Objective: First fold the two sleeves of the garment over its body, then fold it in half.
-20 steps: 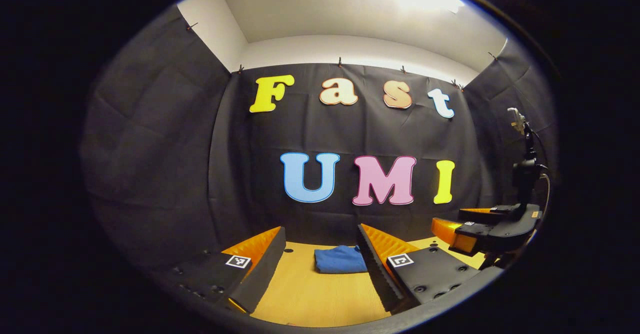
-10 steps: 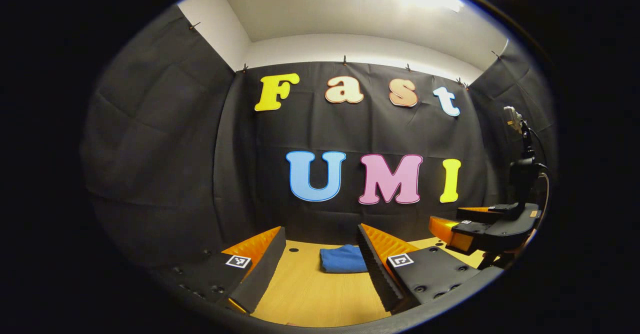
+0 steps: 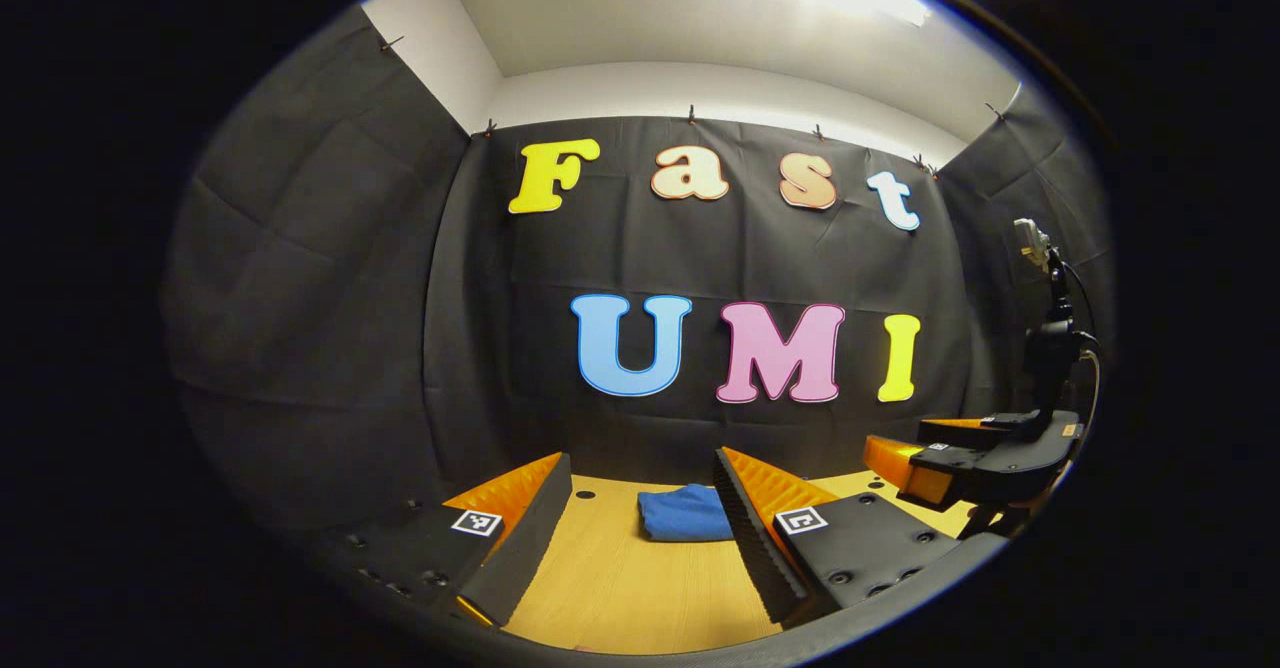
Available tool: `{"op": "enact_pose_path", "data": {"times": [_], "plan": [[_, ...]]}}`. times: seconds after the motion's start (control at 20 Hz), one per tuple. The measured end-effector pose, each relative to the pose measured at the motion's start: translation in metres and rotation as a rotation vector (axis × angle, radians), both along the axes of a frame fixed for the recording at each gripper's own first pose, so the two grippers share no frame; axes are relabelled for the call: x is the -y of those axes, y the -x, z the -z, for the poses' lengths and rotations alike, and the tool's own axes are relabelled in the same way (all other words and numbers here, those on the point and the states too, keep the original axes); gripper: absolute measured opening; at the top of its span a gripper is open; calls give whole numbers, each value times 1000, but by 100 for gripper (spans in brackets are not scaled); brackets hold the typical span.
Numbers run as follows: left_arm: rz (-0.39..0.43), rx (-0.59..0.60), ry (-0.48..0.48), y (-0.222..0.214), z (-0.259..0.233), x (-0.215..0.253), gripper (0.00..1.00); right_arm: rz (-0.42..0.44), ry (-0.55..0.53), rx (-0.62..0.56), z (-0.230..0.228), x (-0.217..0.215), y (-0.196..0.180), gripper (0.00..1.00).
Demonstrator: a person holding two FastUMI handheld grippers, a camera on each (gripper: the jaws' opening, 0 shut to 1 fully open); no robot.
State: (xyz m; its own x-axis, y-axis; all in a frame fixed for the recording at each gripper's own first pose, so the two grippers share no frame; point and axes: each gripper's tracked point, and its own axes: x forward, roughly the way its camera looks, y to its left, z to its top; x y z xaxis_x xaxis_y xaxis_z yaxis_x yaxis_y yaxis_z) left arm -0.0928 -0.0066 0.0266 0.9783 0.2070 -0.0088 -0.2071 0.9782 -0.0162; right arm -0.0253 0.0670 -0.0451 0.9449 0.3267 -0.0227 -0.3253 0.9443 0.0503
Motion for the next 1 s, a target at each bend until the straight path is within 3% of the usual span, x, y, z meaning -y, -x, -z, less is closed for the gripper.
{"op": "enact_pose_path", "data": {"times": [0.45,1.0], "plan": [[0,11,7,2,2,-3,83,4,5,56,-10,-9,11,98],[70,-9,8,-5,6,6,80,35,4,12,6,4,13,97]]}}
